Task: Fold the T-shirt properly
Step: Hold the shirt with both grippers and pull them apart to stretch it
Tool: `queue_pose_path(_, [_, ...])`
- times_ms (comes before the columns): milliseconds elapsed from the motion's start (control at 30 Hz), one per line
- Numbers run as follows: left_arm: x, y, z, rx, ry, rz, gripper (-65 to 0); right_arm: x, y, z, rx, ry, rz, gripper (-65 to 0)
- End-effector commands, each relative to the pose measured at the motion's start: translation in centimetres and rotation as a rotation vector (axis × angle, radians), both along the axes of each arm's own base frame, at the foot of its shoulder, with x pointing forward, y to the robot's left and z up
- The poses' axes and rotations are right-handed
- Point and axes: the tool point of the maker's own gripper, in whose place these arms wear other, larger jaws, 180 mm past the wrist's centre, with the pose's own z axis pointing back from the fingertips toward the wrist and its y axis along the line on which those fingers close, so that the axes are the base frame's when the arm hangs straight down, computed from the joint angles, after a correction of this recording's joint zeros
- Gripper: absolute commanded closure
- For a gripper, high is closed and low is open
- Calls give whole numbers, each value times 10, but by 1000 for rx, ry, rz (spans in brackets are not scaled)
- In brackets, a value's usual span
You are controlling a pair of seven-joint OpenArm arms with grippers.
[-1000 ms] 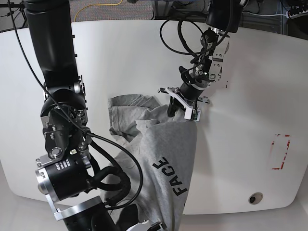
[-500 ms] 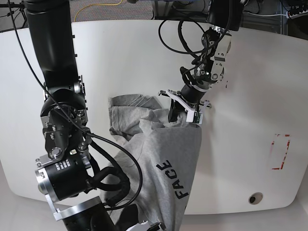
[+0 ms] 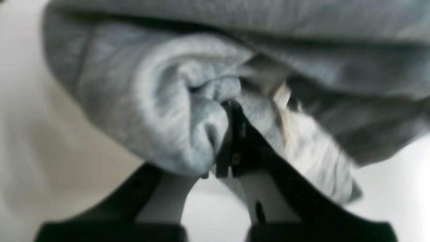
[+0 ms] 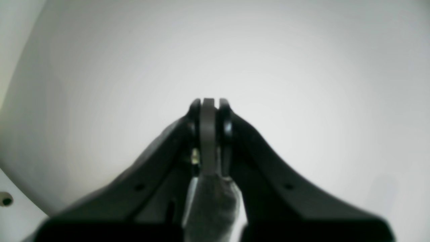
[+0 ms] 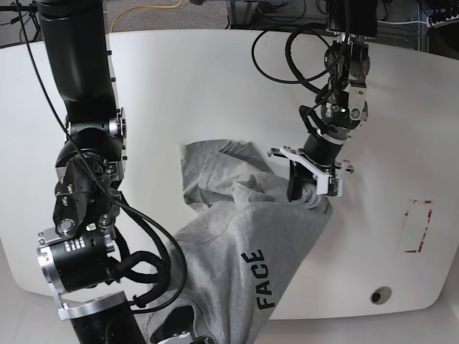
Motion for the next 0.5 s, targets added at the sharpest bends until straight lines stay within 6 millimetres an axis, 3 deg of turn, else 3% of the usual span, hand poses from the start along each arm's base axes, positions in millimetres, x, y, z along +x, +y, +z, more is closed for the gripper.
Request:
queue_pose_path(0, [4,17,37,20,-92,18,0,-7,-12,17,4,-62,-27,-8])
queue_pose_path(133, [3,37,60,76,-138,32,0,3,-21,5,-11,-26,-58,-8])
queue_pose_path(467, [-6,88,109,202,-255,102,0,44,-79,-20,52,103,-177,-8])
